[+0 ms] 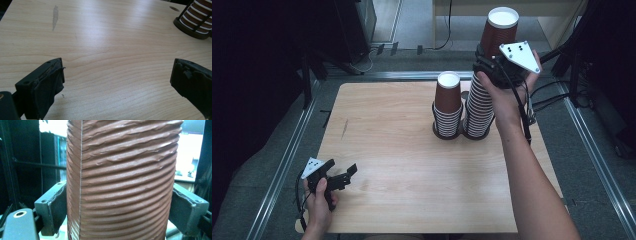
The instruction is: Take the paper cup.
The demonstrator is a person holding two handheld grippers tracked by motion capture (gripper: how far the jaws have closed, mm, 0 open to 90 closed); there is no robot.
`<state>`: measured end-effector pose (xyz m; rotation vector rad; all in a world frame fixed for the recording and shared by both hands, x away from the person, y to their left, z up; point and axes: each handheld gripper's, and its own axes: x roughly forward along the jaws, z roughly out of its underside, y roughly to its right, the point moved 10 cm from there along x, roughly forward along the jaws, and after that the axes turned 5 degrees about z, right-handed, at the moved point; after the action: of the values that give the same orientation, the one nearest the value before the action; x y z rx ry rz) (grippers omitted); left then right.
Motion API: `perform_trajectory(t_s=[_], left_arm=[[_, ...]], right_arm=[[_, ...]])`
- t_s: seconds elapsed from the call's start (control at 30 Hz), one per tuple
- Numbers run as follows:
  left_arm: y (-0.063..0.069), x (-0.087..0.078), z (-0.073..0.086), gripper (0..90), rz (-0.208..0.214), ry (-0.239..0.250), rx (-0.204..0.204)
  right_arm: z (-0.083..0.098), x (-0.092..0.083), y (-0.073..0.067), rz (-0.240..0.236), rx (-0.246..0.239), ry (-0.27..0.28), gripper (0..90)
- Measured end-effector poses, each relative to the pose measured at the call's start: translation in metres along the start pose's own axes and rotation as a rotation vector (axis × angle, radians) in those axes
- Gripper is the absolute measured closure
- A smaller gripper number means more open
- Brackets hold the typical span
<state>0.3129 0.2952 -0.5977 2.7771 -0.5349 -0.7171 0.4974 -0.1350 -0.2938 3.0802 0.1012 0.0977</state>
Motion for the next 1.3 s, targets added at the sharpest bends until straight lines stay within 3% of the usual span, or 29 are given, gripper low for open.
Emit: perform_trajectory(t_s=[0.2,0.63,0.97,1.3], left_arm=[[0.0,0.0,0.0,0.0,-0.001,0.0,0.0],[0.0,0.0,0.0,0.0,0.001,0.001,0.003],[0.0,-0.001,0.0,0.0,0.001,0.004,0.002],[0.0,0.0,-0.001,0.0,-0.002,0.006,0.005]], right_arm=[[-0.015,-0.002,-0.002,-0.015,-0.017,0.059,13.3],[-0.043,-0.012,0.0,-0.011,-0.026,0.115,13.3],[-0.052,-0.027,-0.002,-0.042,-0.034,0.137,13.1],[-0.048,-0.048,0.001,-0.057,-0.044,0.131,12.9]])
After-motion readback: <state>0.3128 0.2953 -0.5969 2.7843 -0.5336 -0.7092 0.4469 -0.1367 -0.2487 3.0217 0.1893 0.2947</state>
